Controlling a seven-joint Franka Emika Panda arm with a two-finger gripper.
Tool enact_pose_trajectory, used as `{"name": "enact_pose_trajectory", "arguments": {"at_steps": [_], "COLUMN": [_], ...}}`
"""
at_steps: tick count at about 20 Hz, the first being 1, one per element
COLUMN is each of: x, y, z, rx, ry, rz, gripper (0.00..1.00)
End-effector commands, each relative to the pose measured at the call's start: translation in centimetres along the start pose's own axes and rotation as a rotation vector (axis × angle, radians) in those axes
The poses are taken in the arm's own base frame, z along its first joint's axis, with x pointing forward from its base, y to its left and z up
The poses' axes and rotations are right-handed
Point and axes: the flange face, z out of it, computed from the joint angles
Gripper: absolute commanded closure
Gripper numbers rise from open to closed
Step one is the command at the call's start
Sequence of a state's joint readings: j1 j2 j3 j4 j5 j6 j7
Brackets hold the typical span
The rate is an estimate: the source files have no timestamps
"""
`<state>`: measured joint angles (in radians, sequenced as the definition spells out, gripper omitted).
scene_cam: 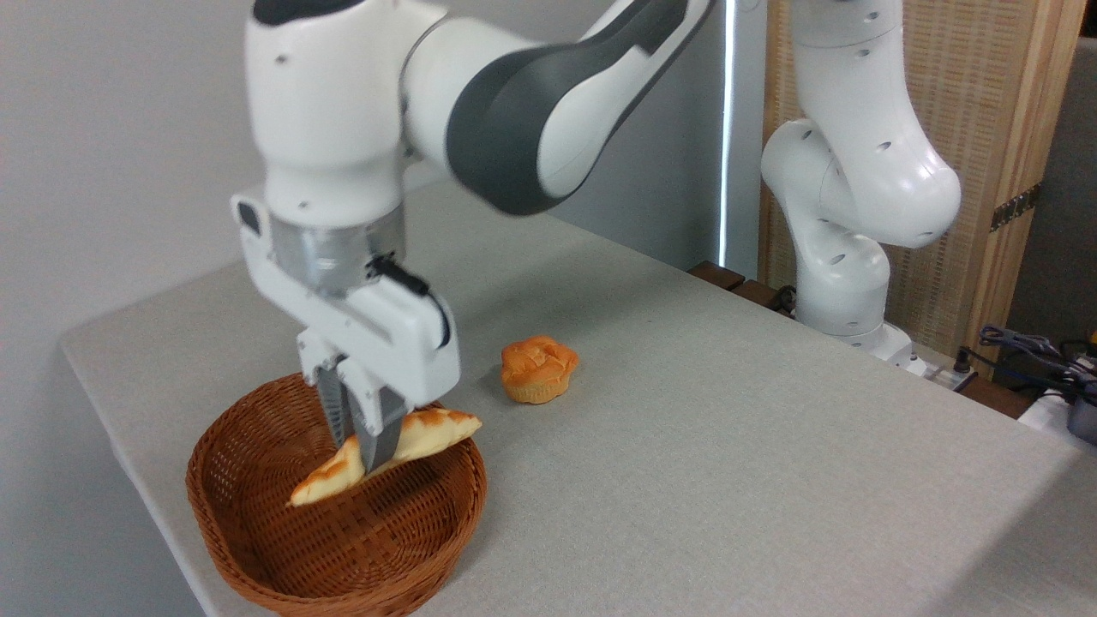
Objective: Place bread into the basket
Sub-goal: 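Lift the braided loaf and carry it over the wicker basket, then lower the loaf into the basket and open the gripper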
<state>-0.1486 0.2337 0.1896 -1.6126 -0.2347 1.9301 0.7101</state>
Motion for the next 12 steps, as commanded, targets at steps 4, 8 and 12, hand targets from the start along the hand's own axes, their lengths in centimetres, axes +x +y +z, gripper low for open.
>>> {"name": "enact_pose_trajectory", "arguments": {"at_steps": [4,8,12], "x": [3.3,4.1,4.4], "y": [1.1,1.4,1.4], "z": [5.0,4.7,4.0], "rx": [-0.028,-0.001,0.006], "ry": [-0.031,0.011,0.022], "rz": [0.036,0.034,0.038], "gripper": [0.0,0.0,0.0]}}
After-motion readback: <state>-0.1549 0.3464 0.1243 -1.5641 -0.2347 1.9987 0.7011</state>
